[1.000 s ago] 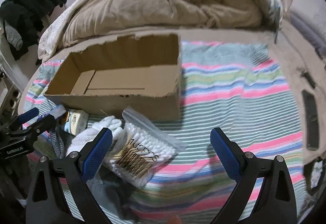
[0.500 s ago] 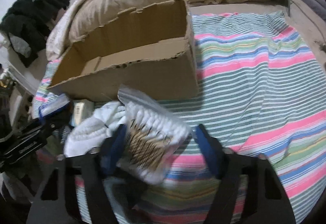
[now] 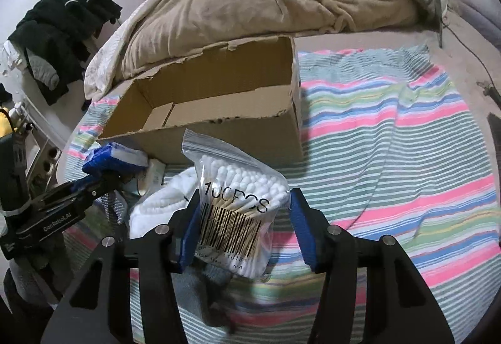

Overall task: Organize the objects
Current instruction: 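Grasp blue tissue pack with left tool while right tool grasps swab bag, then carry blue pack into box with left tool while right tool carries swab bag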

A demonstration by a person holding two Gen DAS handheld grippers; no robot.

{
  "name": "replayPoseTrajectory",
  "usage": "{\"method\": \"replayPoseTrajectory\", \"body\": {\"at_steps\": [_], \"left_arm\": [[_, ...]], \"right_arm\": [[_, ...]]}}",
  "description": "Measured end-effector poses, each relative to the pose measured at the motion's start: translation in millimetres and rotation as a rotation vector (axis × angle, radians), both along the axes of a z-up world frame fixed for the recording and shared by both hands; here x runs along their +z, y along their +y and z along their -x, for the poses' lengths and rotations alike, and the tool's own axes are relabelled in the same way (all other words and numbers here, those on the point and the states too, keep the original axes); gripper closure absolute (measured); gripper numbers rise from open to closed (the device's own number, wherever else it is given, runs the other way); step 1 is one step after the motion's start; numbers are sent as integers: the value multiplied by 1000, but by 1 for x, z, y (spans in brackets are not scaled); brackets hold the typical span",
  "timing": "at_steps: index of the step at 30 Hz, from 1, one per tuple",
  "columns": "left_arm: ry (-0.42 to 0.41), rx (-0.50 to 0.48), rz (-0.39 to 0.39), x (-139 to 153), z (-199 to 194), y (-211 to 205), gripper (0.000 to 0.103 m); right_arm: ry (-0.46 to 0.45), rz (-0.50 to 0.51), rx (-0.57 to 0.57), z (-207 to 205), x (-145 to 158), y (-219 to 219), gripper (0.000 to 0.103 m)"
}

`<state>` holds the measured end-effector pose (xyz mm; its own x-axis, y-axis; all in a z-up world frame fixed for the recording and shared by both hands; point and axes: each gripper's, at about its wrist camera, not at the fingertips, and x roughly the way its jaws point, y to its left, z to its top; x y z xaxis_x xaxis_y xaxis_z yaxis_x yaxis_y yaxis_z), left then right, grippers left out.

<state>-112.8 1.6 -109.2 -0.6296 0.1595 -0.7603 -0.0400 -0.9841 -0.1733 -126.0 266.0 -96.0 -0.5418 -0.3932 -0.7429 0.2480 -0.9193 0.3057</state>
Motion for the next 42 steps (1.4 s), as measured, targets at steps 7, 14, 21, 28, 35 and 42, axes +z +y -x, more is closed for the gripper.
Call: {"method": "replayPoseTrajectory", "body": {"at_steps": [7,14,21,28,35,42], "left_arm": [[18,-1,-71,19,-14,-2,21],[-9,8,-3,16,2,17,12],[-41,-33,119,-3,20,39,12],[-6,-43,123,-5,22,37,29],[23,-52,108,5,13,35,31],[116,-68,81,49,-4,33,31]], "right_arm": [[-21,-3,10,-3,-7,-3,47],[-20,9,18,-4,-7,-5,47],[-26,27,9,-4,-9,1,47],[-19,39,14,-5,-8,3,47],[10,36,12,-10,2,4,47],[102,26,11,-11,38,8,47]]}}
